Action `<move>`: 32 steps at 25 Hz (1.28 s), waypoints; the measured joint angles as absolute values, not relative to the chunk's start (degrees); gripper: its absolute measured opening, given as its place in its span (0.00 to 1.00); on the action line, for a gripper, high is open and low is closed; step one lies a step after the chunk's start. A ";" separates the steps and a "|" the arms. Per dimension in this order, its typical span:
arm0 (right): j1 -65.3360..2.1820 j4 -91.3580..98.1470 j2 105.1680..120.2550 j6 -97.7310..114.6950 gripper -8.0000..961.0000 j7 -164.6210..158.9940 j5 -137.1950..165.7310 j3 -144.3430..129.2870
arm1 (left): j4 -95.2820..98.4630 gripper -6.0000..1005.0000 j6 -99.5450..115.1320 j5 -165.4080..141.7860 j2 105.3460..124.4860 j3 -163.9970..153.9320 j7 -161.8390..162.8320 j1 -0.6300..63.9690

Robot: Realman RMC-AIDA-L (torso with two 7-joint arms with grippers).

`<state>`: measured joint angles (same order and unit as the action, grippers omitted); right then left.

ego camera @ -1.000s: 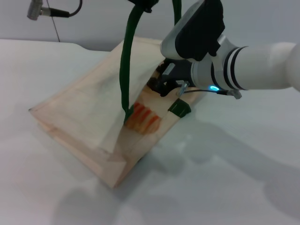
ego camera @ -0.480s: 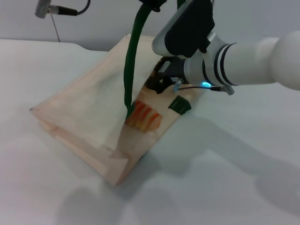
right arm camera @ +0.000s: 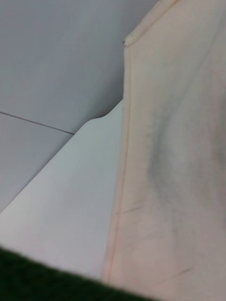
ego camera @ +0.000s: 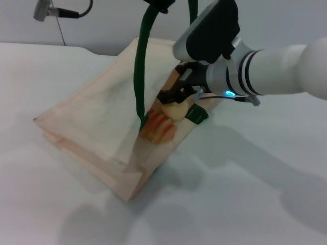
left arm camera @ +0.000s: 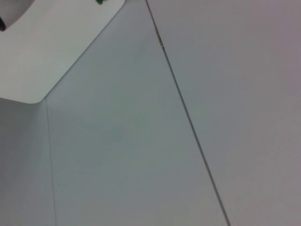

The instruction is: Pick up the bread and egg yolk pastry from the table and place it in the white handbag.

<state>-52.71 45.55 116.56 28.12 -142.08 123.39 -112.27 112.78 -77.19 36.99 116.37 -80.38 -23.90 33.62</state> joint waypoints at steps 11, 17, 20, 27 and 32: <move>-49.47 43.68 116.05 34.01 0.92 -142.91 127.95 -104.53 | 110.89 0.15 -75.12 36.07 116.23 -78.50 -24.60 30.62; -45.24 46.40 116.03 39.17 0.92 -142.91 136.46 -94.09 | 110.39 0.15 -74.91 36.07 116.22 -77.72 -26.29 30.05; -42.68 50.13 116.04 41.43 0.92 -142.91 140.32 -89.22 | 110.26 0.15 -74.88 36.07 116.23 -77.70 -26.92 30.00; -39.72 54.35 116.10 44.33 0.92 -142.93 144.12 -82.84 | 105.89 0.38 -73.27 36.05 116.28 -78.12 -29.18 30.14; -36.87 57.95 116.25 43.90 0.92 -142.94 144.58 -80.26 | 100.94 0.48 -68.10 36.53 116.33 -78.20 -30.34 29.90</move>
